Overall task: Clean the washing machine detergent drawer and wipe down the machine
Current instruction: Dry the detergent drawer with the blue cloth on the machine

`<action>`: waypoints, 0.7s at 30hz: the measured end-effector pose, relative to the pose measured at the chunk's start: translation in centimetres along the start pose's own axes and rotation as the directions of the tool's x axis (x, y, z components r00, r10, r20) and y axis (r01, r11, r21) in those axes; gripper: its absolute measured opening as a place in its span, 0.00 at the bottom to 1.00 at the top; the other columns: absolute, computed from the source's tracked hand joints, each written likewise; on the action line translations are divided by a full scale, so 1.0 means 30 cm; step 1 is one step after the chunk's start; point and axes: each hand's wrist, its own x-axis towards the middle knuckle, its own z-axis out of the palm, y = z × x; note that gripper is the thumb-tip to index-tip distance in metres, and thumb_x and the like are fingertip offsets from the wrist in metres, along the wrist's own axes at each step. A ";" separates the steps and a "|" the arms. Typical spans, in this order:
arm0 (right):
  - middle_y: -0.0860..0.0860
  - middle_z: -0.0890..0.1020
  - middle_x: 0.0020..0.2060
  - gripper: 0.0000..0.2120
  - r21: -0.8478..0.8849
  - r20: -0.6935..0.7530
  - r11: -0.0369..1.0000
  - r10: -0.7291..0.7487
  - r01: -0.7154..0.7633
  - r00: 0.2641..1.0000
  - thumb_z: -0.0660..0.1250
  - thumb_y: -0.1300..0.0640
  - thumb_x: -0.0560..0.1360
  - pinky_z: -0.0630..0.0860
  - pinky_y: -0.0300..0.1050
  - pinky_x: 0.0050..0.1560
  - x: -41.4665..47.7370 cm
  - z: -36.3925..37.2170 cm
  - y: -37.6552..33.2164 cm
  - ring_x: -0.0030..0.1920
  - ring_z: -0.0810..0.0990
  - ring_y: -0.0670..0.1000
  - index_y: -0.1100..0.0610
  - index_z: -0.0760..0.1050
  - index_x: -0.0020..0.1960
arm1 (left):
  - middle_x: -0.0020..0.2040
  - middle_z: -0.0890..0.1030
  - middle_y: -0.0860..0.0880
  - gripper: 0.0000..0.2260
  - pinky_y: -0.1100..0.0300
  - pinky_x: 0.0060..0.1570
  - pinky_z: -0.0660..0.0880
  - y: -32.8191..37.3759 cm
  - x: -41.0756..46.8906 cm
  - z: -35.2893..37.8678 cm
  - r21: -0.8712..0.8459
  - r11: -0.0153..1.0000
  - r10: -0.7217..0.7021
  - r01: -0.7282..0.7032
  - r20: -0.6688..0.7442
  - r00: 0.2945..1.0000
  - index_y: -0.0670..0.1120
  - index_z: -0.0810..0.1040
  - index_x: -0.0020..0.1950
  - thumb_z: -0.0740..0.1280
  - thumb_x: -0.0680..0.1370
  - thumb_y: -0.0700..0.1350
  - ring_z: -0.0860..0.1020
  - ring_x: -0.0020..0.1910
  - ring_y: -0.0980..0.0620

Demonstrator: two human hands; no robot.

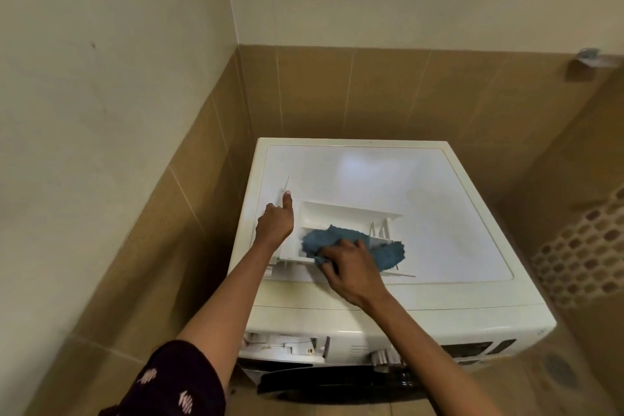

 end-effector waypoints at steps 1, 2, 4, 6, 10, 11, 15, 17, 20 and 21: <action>0.48 0.82 0.35 0.16 -0.058 -0.019 0.998 -0.007 0.005 1.000 0.54 0.49 0.72 0.59 0.43 0.43 -0.021 -0.012 0.041 0.40 0.75 0.49 0.52 0.79 0.39 | 0.69 0.68 0.38 0.32 0.49 0.65 0.67 0.001 -0.002 0.002 -0.003 1.000 -0.002 0.002 0.004 1.000 0.37 0.61 0.72 0.44 0.80 0.61 0.70 0.66 0.40; 0.47 0.82 0.34 0.17 -0.119 -0.036 0.993 0.003 -0.007 0.999 0.53 0.49 0.72 0.59 0.43 0.42 -0.042 -0.026 0.074 0.39 0.76 0.49 0.51 0.79 0.37 | 0.69 0.69 0.38 0.32 0.49 0.65 0.67 0.003 -0.006 0.003 -0.004 1.000 -0.002 0.002 0.008 1.000 0.37 0.62 0.72 0.44 0.80 0.61 0.70 0.66 0.40; 0.46 0.82 0.32 0.18 -0.179 -0.046 0.981 0.072 -0.079 0.996 0.53 0.50 0.71 0.61 0.42 0.41 -0.069 -0.037 0.110 0.37 0.76 0.51 0.51 0.80 0.35 | 0.70 0.68 0.38 0.32 0.49 0.65 0.67 0.007 -0.012 0.007 -0.009 1.000 0.002 -0.002 0.014 1.000 0.38 0.61 0.72 0.44 0.80 0.61 0.69 0.67 0.40; 0.48 0.81 0.30 0.20 -0.141 -0.057 0.980 0.133 -0.140 0.989 0.52 0.50 0.70 0.63 0.42 0.38 -0.049 -0.029 0.082 0.36 0.76 0.53 0.53 0.80 0.33 | 0.71 0.66 0.39 0.31 0.50 0.67 0.65 0.013 -0.014 0.008 -0.011 1.000 0.009 -0.009 0.012 1.000 0.38 0.60 0.73 0.44 0.80 0.60 0.67 0.69 0.40; 0.52 0.84 0.39 0.14 -0.044 -0.010 0.999 0.029 -0.030 1.000 0.57 0.55 0.73 0.66 0.45 0.43 0.020 0.024 -0.071 0.43 0.76 0.54 0.56 0.82 0.43 | 0.72 0.65 0.38 0.31 0.50 0.68 0.63 0.014 -0.015 0.003 -0.001 1.000 0.014 -0.014 0.003 1.000 0.38 0.59 0.73 0.44 0.81 0.60 0.66 0.70 0.40; 0.53 0.84 0.41 0.12 -0.004 0.010 1.000 0.001 -0.001 1.000 0.58 0.57 0.74 0.65 0.46 0.46 0.035 0.037 -0.091 0.46 0.76 0.55 0.57 0.81 0.45 | 0.72 0.65 0.38 0.31 0.49 0.68 0.63 0.012 -0.010 0.002 0.006 1.000 0.011 -0.011 -0.001 1.000 0.38 0.59 0.73 0.44 0.81 0.60 0.66 0.70 0.40; 0.52 0.84 0.41 0.17 0.077 0.025 0.996 -0.055 0.053 0.998 0.56 0.51 0.73 0.68 0.46 0.45 0.020 0.009 -0.040 0.44 0.77 0.54 0.57 0.81 0.45 | 0.71 0.66 0.38 0.32 0.48 0.67 0.65 0.007 0.005 -0.008 0.021 1.000 0.003 -0.003 -0.004 1.000 0.38 0.60 0.73 0.44 0.80 0.61 0.67 0.69 0.39; 0.51 0.84 0.36 0.17 0.040 -0.033 0.999 -0.026 0.027 0.999 0.56 0.52 0.70 0.68 0.43 0.39 -0.038 -0.018 0.054 0.38 0.77 0.54 0.57 0.82 0.42 | 0.71 0.66 0.38 0.32 0.49 0.67 0.65 0.004 0.000 -0.007 0.022 1.000 0.001 -0.001 0.007 1.000 0.38 0.60 0.73 0.44 0.80 0.61 0.68 0.68 0.40; 0.50 0.81 0.33 0.18 0.171 -0.033 0.978 0.126 -0.119 0.991 0.56 0.52 0.68 0.67 0.40 0.37 -0.103 -0.061 0.111 0.36 0.76 0.49 0.58 0.82 0.40 | 0.70 0.68 0.38 0.33 0.49 0.67 0.67 0.006 -0.018 0.000 0.020 0.999 0.024 -0.025 0.020 1.000 0.38 0.62 0.72 0.44 0.80 0.62 0.70 0.67 0.40; 0.50 0.81 0.32 0.18 0.264 -0.050 0.950 0.184 -0.164 0.982 0.56 0.52 0.67 0.69 0.38 0.38 -0.107 -0.067 0.118 0.36 0.76 0.48 0.59 0.82 0.38 | 0.70 0.68 0.38 0.32 0.49 0.66 0.67 0.008 -0.021 0.000 0.016 0.999 0.030 -0.031 0.020 0.999 0.38 0.62 0.72 0.44 0.80 0.61 0.70 0.67 0.40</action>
